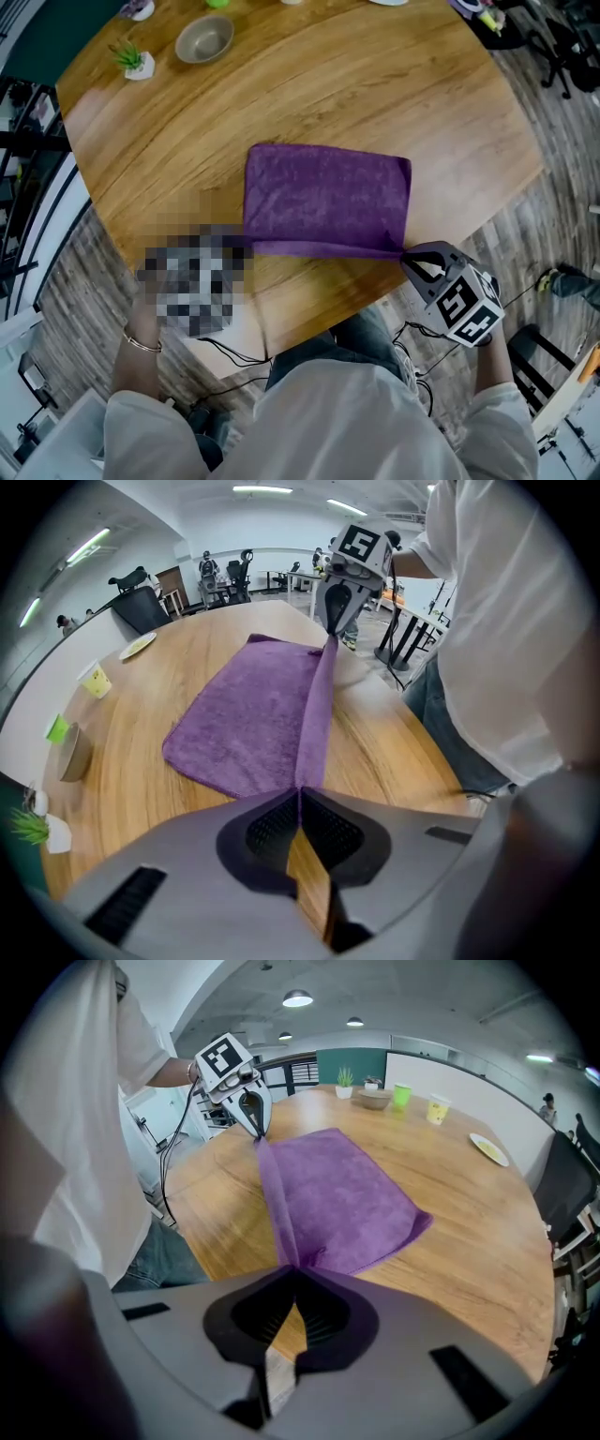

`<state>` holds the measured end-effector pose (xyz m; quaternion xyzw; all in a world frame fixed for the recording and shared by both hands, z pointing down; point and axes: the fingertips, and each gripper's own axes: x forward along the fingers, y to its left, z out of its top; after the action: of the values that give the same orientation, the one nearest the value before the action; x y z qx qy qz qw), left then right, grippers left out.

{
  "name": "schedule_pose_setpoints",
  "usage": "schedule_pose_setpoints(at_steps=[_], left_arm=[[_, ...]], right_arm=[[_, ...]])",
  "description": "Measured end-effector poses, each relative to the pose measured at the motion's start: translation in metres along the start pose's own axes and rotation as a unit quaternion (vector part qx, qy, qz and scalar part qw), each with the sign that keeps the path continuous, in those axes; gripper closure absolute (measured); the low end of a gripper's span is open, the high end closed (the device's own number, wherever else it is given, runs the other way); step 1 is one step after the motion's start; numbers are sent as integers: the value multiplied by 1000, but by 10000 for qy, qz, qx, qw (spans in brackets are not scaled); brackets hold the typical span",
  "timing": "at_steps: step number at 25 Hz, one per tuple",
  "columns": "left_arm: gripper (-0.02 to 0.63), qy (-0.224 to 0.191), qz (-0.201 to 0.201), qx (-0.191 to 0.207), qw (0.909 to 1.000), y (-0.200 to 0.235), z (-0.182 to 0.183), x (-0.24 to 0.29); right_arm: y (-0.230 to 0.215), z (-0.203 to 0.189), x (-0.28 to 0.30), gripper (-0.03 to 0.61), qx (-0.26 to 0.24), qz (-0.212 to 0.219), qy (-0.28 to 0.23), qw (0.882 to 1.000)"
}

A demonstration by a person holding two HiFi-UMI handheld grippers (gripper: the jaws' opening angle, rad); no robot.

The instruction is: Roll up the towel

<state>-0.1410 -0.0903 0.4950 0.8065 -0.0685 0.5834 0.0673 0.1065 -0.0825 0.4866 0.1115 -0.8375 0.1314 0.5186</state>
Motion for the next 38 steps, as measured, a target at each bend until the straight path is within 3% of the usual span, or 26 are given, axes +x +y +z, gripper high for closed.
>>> schedule_pose_setpoints(at_steps=[12,23,27,31,38], left_arm=[[597,19,-11,-205,9998,31,-2,19],[540,-277,641,-315,9971,41,-10,-9],[528,-418,543,-75,9976,11,4,-20],[529,-281,456,321,9981,-15,10,-7],[534,-114,497,487,9975,-15,4,16]], right_arm=[[-27,0,25,565,111,24,40,9999],[-35,3,1,494,179,-607,-250,9977],[-17,7,-10,479,-45,-734,-303,9968],[11,3,0,485,-432,-694,-79,9966],[13,-5,24,502,-846,-881,125,9924]])
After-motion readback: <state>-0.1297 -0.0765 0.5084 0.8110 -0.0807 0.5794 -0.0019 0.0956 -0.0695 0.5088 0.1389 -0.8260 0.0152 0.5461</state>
